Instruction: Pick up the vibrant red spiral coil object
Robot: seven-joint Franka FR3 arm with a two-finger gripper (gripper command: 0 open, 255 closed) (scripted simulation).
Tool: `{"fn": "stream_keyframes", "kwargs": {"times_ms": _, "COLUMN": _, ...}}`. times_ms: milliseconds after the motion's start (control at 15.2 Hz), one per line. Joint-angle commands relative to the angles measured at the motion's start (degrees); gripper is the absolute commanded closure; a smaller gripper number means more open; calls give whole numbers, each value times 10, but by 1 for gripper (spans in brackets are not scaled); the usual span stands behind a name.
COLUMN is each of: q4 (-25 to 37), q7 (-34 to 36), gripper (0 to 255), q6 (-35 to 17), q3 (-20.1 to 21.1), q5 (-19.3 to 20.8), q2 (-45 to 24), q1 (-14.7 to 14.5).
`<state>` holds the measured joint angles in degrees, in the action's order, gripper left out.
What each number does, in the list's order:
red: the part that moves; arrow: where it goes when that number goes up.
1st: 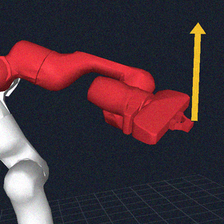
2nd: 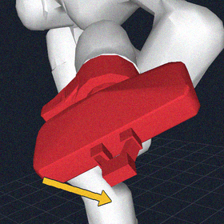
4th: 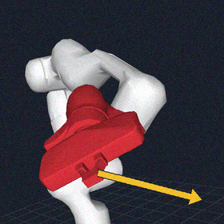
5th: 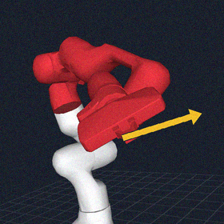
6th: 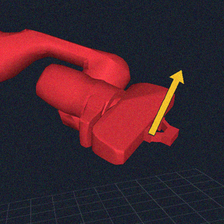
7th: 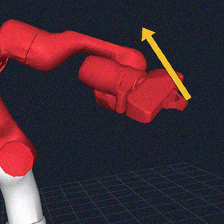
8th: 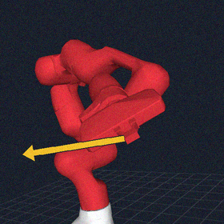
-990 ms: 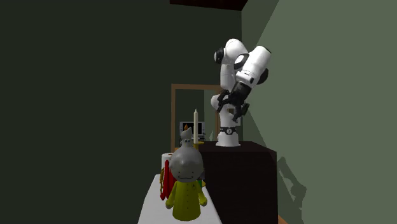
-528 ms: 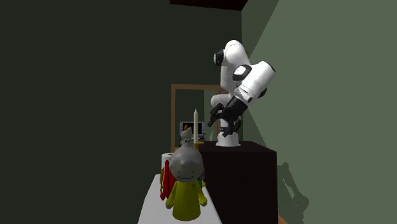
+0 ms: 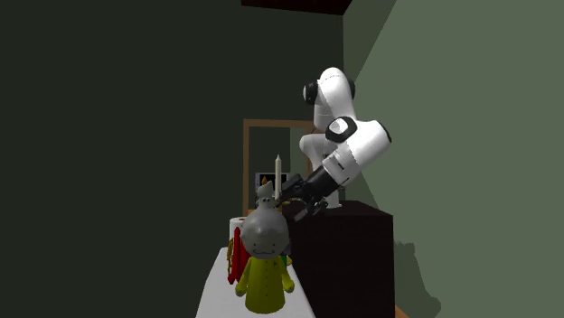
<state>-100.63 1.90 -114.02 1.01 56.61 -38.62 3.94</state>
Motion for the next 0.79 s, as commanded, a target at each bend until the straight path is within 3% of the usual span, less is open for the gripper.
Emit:
{"fn": "stream_keyframes", "kwargs": {"times_ms": 0, "q4": 40, "q7": -5, "gripper": 0, "q6": 7, "q3": -12, "q5": 21, "q2": -45, "q1": -4}}
{"fn": "stream_keyframes", "kwargs": {"times_ms": 132, "q4": 84, "q7": -14, "gripper": 0, "q6": 13, "q3": -24, "q5": 38, "q2": -90, "q1": -7}}
{"fn": "stream_keyframes", "kwargs": {"times_ms": 726, "q4": 111, "q7": 7, "gripper": 0, "q6": -1, "q3": -28, "q5": 44, "q2": -140, "q1": -8}}
